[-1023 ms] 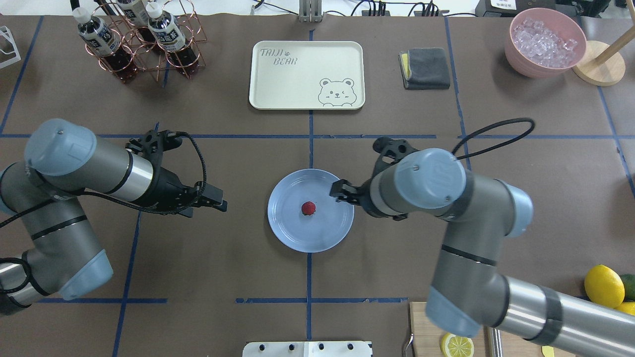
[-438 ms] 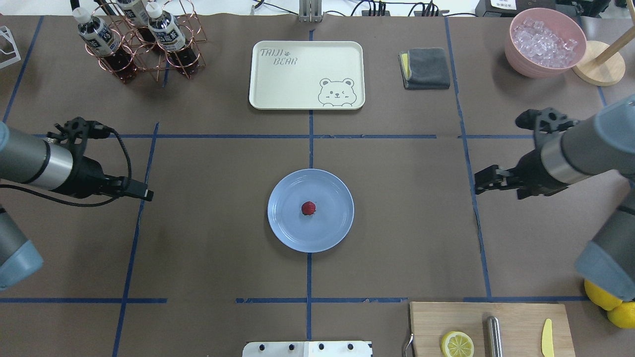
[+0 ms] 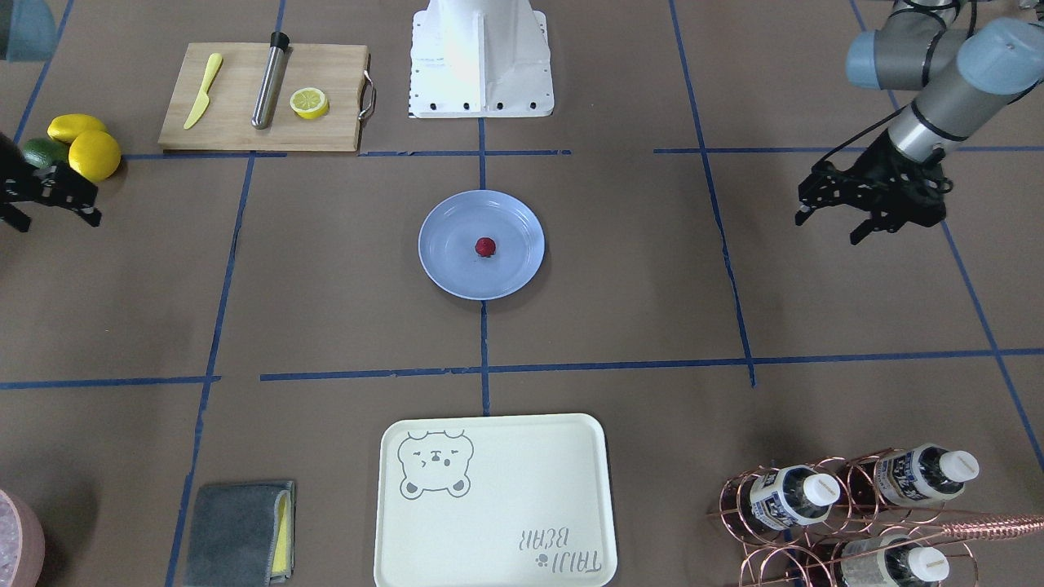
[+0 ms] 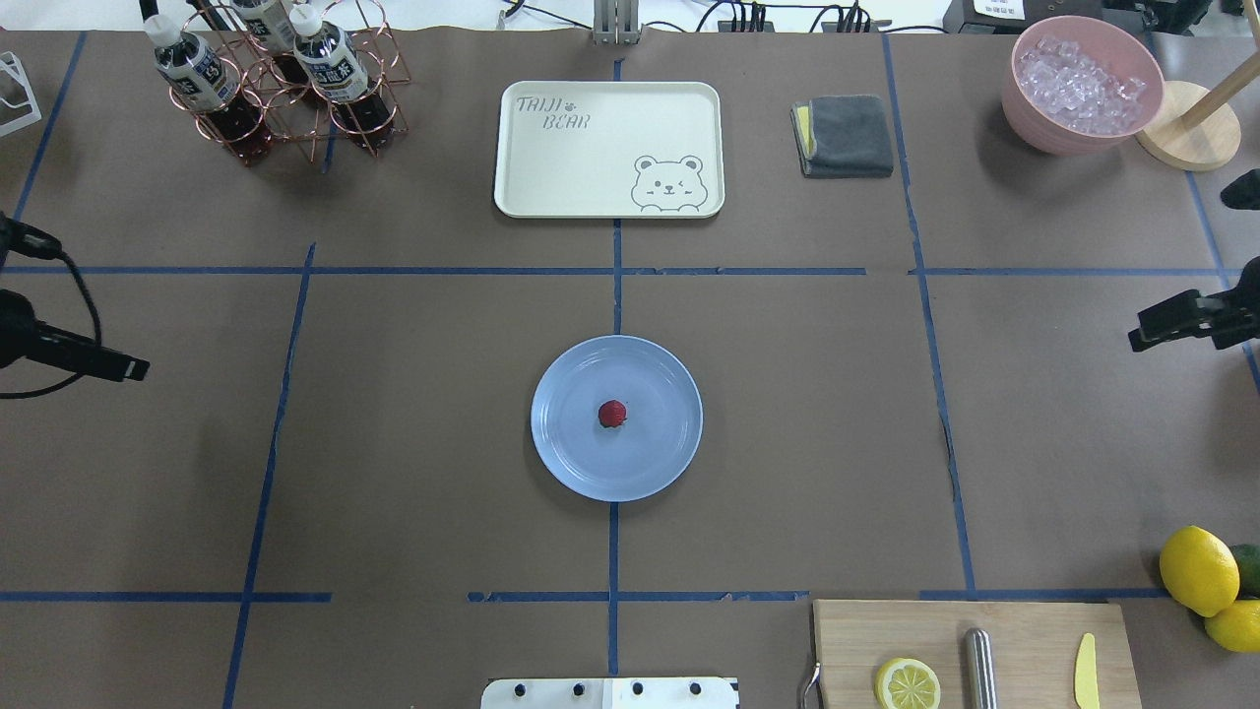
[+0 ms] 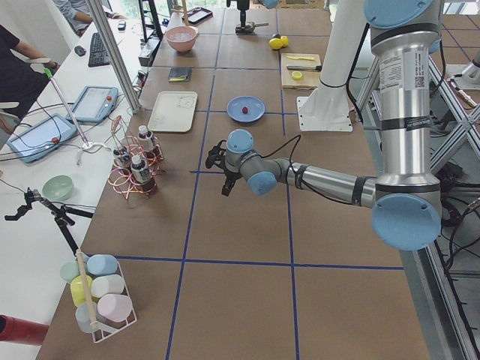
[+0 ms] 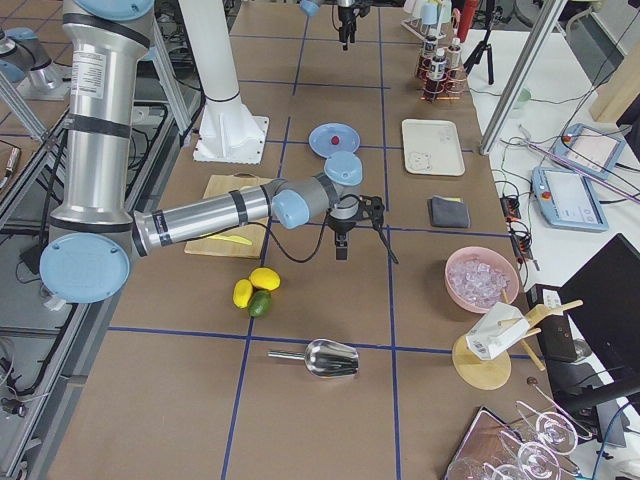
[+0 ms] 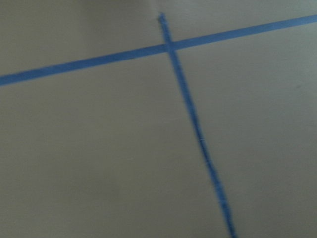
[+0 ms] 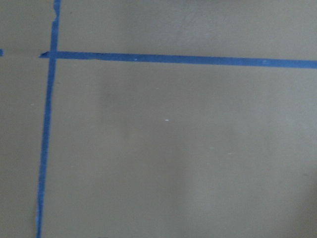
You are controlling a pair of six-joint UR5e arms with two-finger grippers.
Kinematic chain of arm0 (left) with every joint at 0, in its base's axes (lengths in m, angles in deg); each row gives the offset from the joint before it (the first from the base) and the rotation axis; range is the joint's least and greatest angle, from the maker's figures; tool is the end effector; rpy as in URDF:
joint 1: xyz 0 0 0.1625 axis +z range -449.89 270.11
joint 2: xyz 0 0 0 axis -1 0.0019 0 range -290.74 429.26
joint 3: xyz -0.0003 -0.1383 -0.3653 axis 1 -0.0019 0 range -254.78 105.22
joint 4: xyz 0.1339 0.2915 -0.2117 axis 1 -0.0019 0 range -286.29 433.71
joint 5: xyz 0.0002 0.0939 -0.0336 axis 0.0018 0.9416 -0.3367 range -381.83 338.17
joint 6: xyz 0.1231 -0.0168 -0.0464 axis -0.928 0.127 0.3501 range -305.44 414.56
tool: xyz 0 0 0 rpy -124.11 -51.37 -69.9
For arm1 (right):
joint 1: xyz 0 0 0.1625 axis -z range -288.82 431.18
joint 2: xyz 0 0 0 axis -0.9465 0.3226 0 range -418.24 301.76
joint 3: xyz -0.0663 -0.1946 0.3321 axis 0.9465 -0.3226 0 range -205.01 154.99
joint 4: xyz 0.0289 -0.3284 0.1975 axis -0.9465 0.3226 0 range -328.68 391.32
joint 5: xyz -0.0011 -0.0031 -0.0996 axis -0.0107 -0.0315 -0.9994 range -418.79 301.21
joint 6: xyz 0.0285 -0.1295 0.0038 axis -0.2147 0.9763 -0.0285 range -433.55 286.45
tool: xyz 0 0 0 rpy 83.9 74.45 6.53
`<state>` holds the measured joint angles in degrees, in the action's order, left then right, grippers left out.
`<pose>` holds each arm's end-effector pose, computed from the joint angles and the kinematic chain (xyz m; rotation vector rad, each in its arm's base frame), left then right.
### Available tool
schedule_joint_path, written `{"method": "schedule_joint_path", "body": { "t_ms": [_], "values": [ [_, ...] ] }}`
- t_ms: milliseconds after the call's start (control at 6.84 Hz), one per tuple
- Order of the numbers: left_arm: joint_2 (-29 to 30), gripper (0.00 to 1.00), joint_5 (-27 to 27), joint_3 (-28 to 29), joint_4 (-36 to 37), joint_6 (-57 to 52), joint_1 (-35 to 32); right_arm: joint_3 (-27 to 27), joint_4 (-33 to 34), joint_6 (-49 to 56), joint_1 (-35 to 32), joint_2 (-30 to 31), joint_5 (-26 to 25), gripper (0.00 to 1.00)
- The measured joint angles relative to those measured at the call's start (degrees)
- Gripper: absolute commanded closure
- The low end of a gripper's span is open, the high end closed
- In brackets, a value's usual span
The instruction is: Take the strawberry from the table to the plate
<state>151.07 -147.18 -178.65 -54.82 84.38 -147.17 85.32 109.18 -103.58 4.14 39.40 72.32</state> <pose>0.1956 -0.4091 0.5213 0.3346 0.8891 0.2845 -0.1261 -0.4158 0.5193 0.0558 -0.8160 -0.0390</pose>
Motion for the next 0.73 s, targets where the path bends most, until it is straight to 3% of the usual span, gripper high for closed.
{"method": "schedule_joint_path", "body": {
  "t_ms": [292, 585, 731],
  "values": [
    [-2.1, 0.01, -2.8, -0.2, 9.5, -18.0, -11.6, -2.6, 6.9, 14.9, -7.9, -0.4, 1.6, 0.00],
    [0.0, 0.00, -4.0, -0.1, 26.6, -34.7, -22.5, -3.9, 10.6, 20.7, -11.3, -1.3, 2.8, 0.00],
    [0.4, 0.00, -5.3, 0.3, 31.1, -37.9, -24.7, -4.2, 11.0, 21.2, -11.8, -1.3, 3.9, 0.00]
  ]
}}
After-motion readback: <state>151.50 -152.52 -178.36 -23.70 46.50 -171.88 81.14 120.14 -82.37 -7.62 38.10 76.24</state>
